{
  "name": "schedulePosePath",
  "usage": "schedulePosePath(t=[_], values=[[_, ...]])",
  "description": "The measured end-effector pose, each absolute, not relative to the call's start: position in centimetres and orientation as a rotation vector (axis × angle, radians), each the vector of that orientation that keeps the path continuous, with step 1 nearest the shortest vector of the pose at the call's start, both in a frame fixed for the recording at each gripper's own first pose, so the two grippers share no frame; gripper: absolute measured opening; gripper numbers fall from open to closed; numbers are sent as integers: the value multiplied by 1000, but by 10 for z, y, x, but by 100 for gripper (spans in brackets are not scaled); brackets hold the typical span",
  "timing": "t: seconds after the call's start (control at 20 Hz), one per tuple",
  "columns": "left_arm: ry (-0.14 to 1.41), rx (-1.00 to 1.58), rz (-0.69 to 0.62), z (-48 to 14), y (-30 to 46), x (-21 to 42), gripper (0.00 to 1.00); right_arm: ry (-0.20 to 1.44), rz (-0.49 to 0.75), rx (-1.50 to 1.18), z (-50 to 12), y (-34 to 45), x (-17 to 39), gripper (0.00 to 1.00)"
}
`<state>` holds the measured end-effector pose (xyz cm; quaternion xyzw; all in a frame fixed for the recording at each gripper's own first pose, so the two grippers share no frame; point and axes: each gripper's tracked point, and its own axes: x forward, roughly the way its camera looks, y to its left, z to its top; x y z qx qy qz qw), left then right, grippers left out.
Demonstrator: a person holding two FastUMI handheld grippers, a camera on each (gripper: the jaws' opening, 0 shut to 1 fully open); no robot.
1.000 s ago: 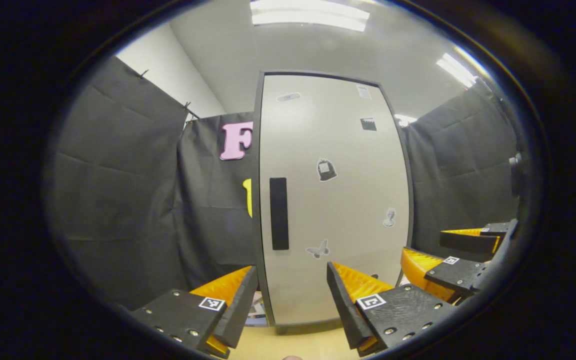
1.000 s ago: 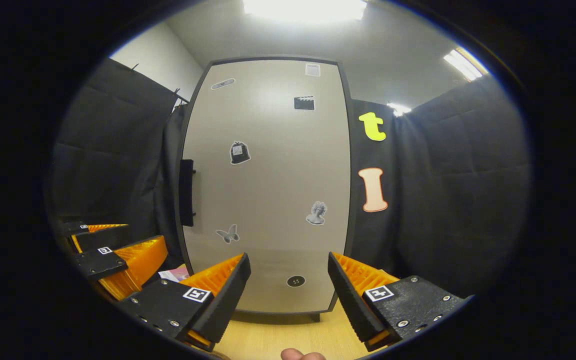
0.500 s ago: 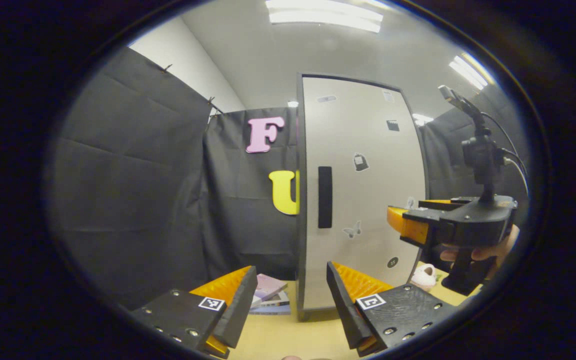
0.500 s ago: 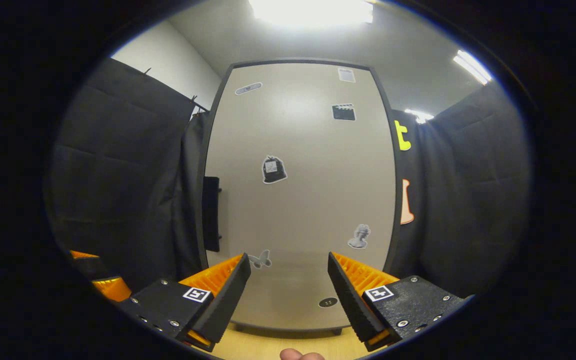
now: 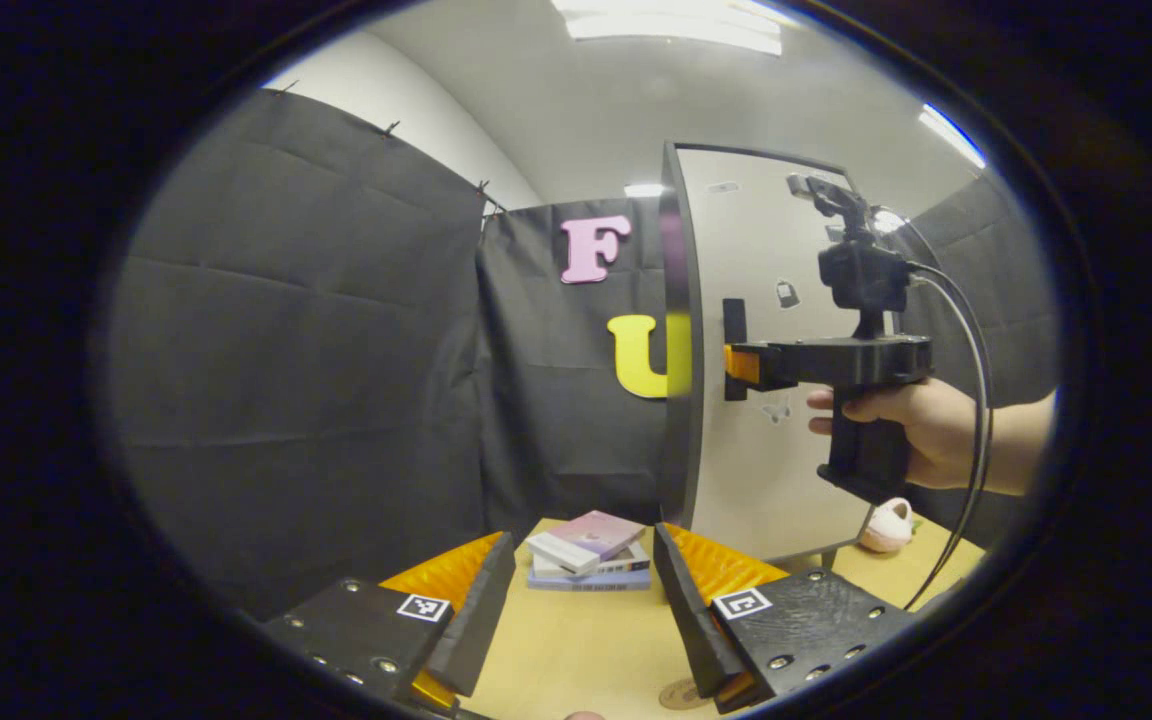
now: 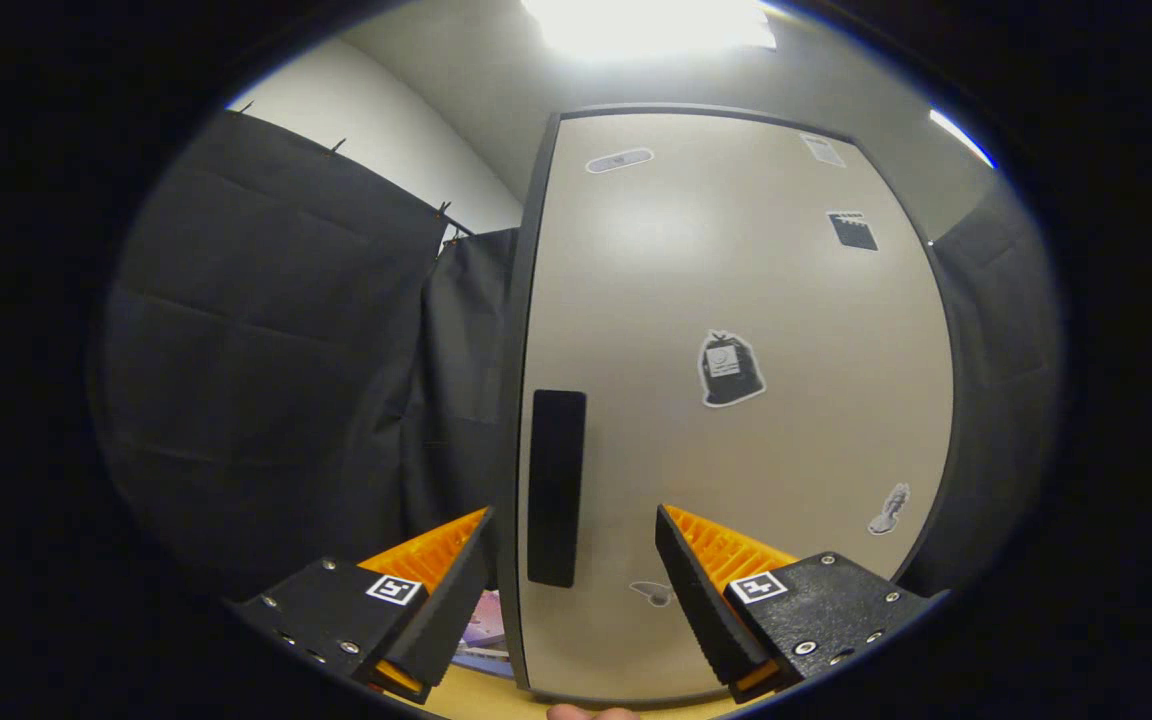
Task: Open the cabinet door with the right hand, grasp the bottle in the cabinet with the left hand and place it on the coaster, then close the cabinet door with the right hand.
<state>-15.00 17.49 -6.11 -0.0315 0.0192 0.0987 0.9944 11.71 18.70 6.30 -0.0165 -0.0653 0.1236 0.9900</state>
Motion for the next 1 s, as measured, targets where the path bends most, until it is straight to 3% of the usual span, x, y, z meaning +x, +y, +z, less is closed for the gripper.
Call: schedulePosePath(t=[0.15,0.25,0.35,0.4,0.7,1.0], values=[[35,-78,214,-61,184,-150,80,-81,227,-54,53,200,137,94],[31,-93,213,-63,186,-150,80,-40,208,-56,46,200,150,77],[40,-99,206,-68,187,-147,80,-32,239,-35,46,202,154,38],[41,-100,201,-69,187,-146,80,-35,257,-34,46,201,151,33],[34,-115,158,-74,181,-135,80,-5,322,-51,45,202,145,22],[28,-135,91,-82,166,-106,80,10,395,-67,46,199,113,19]])
